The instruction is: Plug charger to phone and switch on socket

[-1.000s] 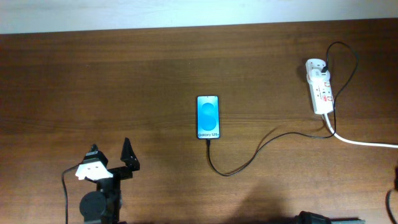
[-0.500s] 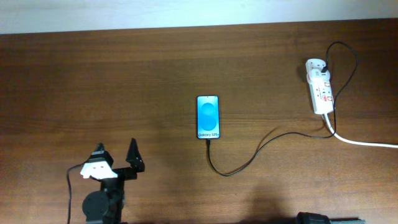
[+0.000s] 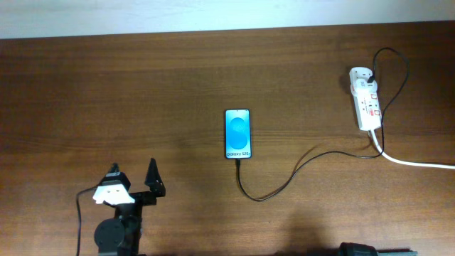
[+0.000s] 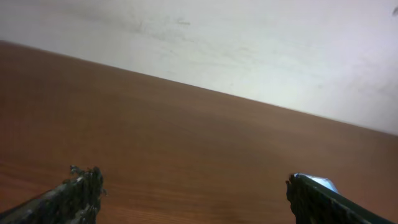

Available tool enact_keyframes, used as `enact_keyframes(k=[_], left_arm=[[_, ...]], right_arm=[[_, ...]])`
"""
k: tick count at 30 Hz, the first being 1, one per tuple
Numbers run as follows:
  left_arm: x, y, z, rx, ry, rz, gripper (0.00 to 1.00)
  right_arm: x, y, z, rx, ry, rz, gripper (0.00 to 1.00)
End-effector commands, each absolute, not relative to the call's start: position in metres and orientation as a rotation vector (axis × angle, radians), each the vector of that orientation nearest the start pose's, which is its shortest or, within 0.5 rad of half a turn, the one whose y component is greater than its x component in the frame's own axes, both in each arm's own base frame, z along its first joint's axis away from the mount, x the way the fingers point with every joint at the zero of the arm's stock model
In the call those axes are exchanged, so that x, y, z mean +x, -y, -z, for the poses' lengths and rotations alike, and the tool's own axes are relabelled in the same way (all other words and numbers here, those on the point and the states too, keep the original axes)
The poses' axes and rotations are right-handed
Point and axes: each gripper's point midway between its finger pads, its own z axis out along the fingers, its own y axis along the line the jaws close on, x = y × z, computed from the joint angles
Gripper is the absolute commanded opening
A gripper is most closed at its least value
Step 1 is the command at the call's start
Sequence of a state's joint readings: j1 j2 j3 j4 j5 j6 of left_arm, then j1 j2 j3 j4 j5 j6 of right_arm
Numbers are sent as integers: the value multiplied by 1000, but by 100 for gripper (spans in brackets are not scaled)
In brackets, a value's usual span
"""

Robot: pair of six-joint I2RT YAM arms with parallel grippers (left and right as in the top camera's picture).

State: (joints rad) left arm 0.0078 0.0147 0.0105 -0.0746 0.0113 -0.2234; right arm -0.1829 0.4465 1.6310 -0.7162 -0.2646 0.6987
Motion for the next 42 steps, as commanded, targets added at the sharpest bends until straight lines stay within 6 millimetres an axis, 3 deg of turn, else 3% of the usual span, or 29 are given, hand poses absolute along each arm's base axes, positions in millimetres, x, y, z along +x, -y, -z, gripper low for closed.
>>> enact_keyframes(k=[1, 11, 13, 14, 19, 23, 27, 29, 31, 32, 42], left_arm=[[246, -2, -156, 15, -1651, -22, 99], [246, -2, -156, 68, -1651, -72, 99], [246, -2, -156, 68, -1651, -72, 99], [246, -2, -156, 68, -1651, -72, 99], [246, -2, -156, 68, -1651, -72, 99], [246, -2, -156, 68, -1651, -72, 99], [246, -2, -156, 68, -1651, -72, 99], [246, -2, -156, 68, -1651, -72, 99], [246, -2, -156, 68, -1651, -72, 99], [246, -2, -156, 68, -1651, -72, 99], [246, -2, -156, 68, -1651, -72, 99]], right_arm=[[36, -41, -585, 231, -1106, -609, 16], [26, -43, -599, 196, -1039, -605, 27], [-18, -43, -585, 185, -929, -577, 27], [-27, -45, -580, 175, -907, -576, 27], [-63, -51, -554, 133, -819, -571, 27], [-76, -45, -543, 123, -783, -606, 31], [-77, -35, -543, 106, -789, -676, 33], [-78, -31, -544, 101, -781, -646, 41], [-73, -27, -543, 122, -781, -622, 62], [-65, -27, -540, 128, -795, -621, 99], [21, 1, -489, 341, -977, -542, 98]])
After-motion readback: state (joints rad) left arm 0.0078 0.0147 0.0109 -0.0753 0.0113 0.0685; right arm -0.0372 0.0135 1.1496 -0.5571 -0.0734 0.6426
